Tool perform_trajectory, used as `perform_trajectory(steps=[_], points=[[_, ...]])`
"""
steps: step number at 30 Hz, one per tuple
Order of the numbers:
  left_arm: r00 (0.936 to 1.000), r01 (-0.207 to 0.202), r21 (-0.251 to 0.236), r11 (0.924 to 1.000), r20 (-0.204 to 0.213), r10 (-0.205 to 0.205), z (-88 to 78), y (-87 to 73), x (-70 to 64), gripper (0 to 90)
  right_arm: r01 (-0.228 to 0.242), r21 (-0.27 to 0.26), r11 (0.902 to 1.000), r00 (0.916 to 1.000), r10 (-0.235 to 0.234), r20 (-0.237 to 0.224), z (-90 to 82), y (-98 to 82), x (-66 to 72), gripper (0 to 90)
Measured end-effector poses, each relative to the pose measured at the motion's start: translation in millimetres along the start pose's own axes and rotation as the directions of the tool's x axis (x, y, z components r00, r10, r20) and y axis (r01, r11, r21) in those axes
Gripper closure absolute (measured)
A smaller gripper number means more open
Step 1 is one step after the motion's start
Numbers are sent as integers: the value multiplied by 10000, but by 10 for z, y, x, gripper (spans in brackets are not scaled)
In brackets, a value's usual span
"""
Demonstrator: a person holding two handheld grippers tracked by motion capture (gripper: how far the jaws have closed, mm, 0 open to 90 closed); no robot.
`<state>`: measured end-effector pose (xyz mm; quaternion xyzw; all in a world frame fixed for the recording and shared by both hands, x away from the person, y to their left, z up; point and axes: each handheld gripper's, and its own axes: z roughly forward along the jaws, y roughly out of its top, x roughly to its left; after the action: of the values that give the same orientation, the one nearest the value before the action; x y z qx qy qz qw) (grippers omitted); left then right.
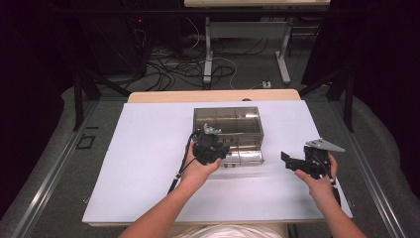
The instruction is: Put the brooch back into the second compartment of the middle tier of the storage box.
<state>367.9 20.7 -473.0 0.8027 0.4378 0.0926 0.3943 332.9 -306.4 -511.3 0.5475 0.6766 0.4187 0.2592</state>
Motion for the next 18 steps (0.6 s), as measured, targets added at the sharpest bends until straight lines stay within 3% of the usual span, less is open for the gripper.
perform_trajectory(steps=[18], points=[[9999,-109,315,9994,-39,111,183,-48,-53,695,-20,-3,10000,10000,20,-6,-5,1,-1,81]])
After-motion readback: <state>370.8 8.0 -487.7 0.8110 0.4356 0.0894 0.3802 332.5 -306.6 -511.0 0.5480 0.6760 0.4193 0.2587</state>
